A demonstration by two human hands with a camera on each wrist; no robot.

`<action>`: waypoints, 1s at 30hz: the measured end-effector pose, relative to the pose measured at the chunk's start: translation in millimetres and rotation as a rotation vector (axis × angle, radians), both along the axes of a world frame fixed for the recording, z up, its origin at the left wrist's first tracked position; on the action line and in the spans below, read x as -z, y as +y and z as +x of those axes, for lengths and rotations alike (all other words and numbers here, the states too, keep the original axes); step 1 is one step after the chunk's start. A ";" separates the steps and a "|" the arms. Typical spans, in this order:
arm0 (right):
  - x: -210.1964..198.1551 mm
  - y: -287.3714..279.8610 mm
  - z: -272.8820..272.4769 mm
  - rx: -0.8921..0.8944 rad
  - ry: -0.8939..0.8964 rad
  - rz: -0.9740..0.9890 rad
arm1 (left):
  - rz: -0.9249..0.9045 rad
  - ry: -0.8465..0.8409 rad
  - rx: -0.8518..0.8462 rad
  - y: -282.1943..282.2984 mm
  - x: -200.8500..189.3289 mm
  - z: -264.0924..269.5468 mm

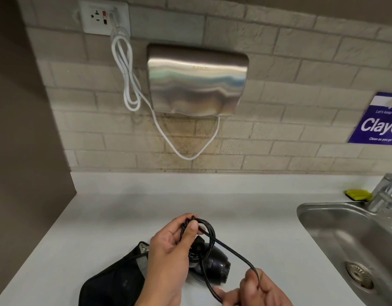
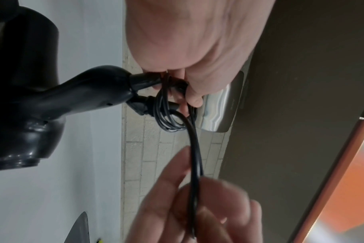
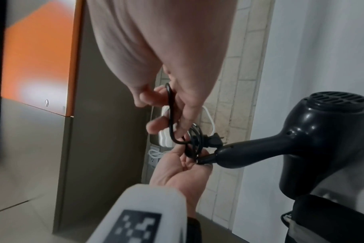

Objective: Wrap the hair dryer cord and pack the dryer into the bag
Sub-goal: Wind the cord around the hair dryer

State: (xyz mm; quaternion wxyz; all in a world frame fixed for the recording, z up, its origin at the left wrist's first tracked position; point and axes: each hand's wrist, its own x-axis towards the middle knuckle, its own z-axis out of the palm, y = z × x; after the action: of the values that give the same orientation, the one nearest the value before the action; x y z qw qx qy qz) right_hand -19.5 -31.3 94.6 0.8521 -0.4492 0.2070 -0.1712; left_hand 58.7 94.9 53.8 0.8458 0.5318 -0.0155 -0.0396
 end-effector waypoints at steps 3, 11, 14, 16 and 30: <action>34.1 -25.9 2.7 -0.077 -0.243 0.156 | -0.008 0.016 -0.005 1.4 2.3 1.9; 44.0 -0.1 -16.4 -0.482 -0.507 -0.160 | -0.038 0.022 0.057 -0.8 4.1 -3.3; 30.1 -11.2 -25.6 -0.522 -0.316 -0.341 | -0.059 0.026 0.040 5.6 6.6 2.4; 32.3 -17.1 -28.1 -0.427 -0.197 -0.447 | -0.063 0.021 0.035 11.6 8.9 5.9; 37.8 18.5 -2.1 -0.196 0.010 -1.323 | 0.206 -0.211 0.056 16.7 21.5 2.6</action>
State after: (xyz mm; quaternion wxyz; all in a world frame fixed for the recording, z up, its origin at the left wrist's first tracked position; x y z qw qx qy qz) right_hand -21.6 -12.8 56.8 0.4077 -0.8946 0.0207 -0.1816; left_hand 61.3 111.6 32.3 0.7791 0.6163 -0.1150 -0.0085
